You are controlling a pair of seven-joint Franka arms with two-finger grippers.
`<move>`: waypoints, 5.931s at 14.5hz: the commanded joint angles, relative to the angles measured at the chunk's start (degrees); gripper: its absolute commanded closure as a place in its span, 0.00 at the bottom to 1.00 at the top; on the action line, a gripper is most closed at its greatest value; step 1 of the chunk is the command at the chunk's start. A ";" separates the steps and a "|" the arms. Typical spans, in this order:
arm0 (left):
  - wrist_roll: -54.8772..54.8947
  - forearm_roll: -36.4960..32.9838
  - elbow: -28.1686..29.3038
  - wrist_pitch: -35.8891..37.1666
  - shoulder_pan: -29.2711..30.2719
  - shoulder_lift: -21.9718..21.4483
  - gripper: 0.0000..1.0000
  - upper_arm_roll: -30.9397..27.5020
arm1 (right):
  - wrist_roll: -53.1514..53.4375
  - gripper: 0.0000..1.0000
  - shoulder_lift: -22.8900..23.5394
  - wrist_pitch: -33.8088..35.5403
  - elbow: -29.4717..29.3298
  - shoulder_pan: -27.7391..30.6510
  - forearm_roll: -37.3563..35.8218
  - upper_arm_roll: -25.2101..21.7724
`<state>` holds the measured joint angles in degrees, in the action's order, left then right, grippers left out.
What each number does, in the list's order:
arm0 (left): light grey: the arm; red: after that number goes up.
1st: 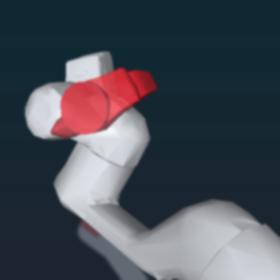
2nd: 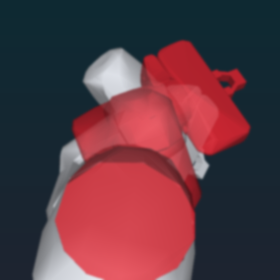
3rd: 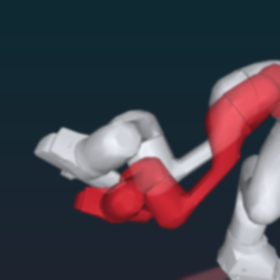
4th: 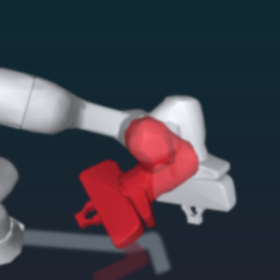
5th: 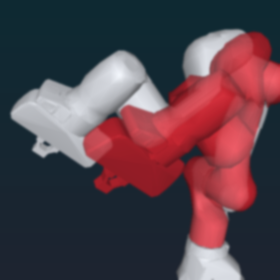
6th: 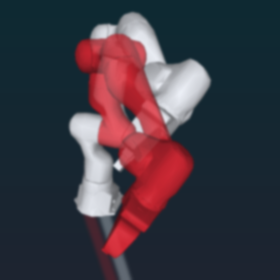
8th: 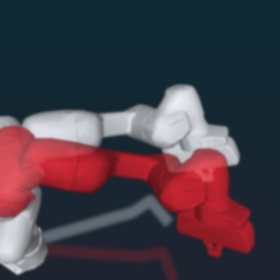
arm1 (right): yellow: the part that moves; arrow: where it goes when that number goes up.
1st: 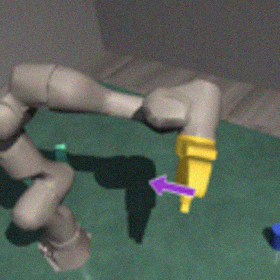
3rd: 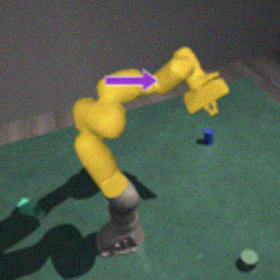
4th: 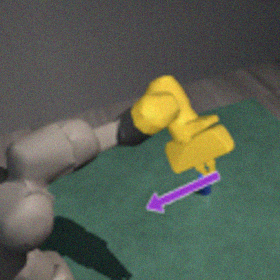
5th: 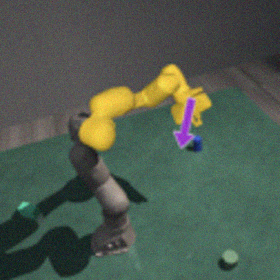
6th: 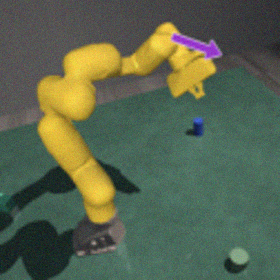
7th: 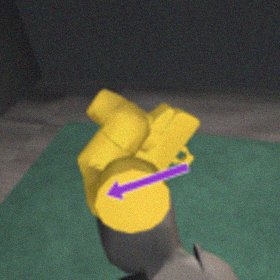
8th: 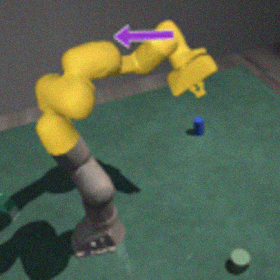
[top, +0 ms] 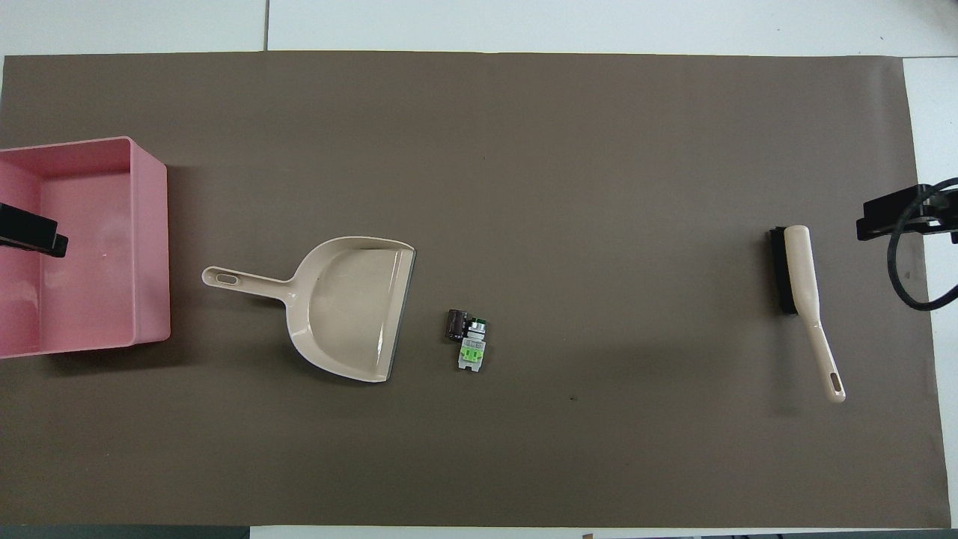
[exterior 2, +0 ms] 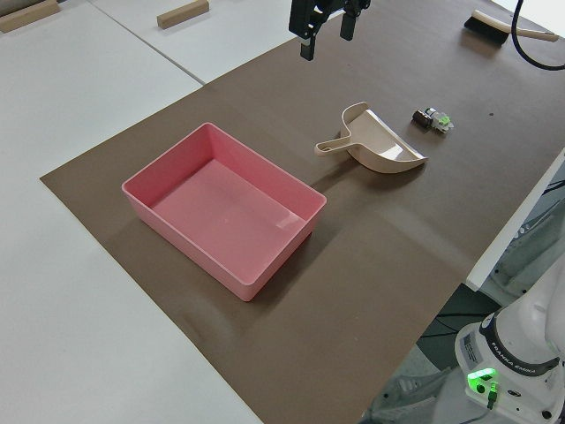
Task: Clean e-waste and dump in bin
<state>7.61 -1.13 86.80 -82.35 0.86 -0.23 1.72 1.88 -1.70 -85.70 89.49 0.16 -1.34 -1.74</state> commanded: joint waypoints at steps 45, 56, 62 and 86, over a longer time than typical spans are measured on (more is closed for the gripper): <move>42.93 -28.23 39.41 -36.21 -23.18 3.21 0.13 -0.05 | -8.85 1.00 -6.21 -27.00 43.59 10.58 0.73 0.68; 39.05 -29.46 39.33 -36.92 -25.91 5.25 0.78 0.04 | 28.75 1.00 -9.73 -17.84 41.64 -24.65 0.99 1.03; 40.37 -29.37 37.57 -32.62 -25.91 3.49 0.98 0.04 | 43.11 1.00 -4.72 -25.30 42.69 -37.85 7.92 1.03; 38.44 -31.48 39.68 -32.43 -33.38 7.53 1.00 0.04 | 23.61 1.00 16.20 -44.12 23.98 -50.17 45.37 2.09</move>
<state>47.07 -31.85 124.93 -112.80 -31.29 7.19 2.36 27.20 13.15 -129.82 116.85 -50.20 42.21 0.24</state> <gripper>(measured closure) 0.678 0.736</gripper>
